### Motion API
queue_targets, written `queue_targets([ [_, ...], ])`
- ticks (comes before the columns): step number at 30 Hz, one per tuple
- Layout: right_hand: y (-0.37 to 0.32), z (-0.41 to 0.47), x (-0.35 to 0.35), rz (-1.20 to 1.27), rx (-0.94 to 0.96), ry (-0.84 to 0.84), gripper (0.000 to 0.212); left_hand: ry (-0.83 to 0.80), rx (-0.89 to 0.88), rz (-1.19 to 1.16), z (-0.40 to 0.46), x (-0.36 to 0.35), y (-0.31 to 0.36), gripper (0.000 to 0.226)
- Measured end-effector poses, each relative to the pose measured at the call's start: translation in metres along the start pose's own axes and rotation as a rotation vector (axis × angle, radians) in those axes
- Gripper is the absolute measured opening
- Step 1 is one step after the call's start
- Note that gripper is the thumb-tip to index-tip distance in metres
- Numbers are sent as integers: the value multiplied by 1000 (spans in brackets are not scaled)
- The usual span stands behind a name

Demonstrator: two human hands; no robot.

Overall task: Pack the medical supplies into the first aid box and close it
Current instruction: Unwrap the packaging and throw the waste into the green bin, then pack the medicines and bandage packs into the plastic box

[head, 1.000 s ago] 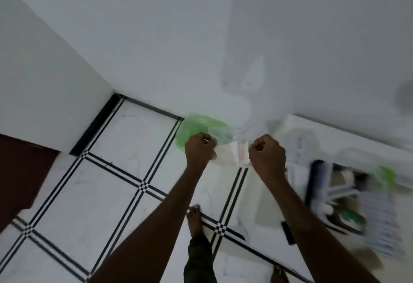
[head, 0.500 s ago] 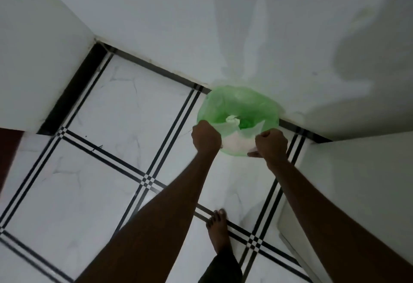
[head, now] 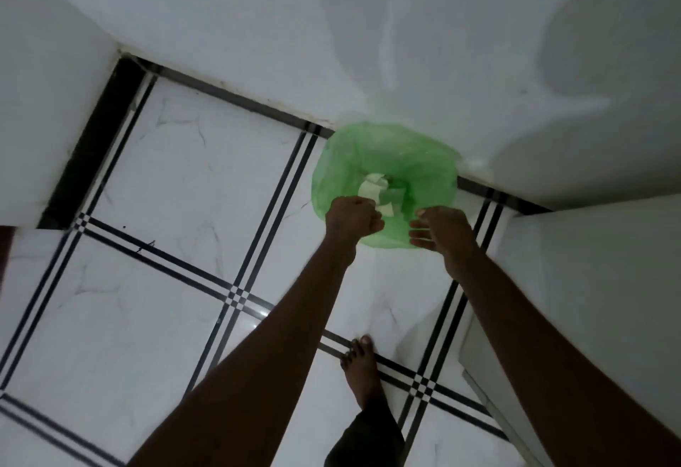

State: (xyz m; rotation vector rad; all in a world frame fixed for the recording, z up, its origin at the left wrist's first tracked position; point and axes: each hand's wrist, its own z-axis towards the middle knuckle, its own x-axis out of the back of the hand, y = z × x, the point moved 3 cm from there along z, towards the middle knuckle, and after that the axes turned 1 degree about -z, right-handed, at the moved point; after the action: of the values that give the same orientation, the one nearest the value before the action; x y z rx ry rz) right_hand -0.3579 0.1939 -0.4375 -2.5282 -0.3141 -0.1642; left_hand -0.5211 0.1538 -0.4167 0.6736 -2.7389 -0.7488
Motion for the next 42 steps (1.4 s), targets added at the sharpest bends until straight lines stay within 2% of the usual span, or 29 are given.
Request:
queue_targets([
  [7,-47,-146,86,107,184,-12,13,-58,-247,-31,-167,-44,30,21],
  [14,-88,-303,274,151,431,73,18,-230,-404,-125,-359,-163,26,24],
  [19,-75,-371,412,130,559,105,20,-354,-435,-178,-456,-261,-9,28],
  [24,-28,-392,519,-15,569,274,29,-432,-480,-94,-514,-337,-46,30],
  [27,18,-398,545,-207,576,442,25,-408,-549,-36,-532,-352,-72,29],
  [29,58,-407,550,-319,653,612,11,-370,-647,22,-541,-352,-91,29],
  [30,81,-410,547,-366,683,661,13,-348,-710,41,-546,-349,-100,29],
  [34,159,-398,519,-638,601,581,65,-227,-914,71,-558,-326,-135,35],
  [36,182,-389,510,-742,610,555,74,-118,-920,164,-550,-314,-159,34],
  [38,188,-385,510,-730,659,599,70,8,-968,375,-535,-302,-180,24],
  [40,179,-392,514,-673,682,700,65,131,-1077,687,-520,-291,-194,15],
  [42,164,-409,517,-598,717,810,61,165,-1114,951,-504,-286,-204,33],
])
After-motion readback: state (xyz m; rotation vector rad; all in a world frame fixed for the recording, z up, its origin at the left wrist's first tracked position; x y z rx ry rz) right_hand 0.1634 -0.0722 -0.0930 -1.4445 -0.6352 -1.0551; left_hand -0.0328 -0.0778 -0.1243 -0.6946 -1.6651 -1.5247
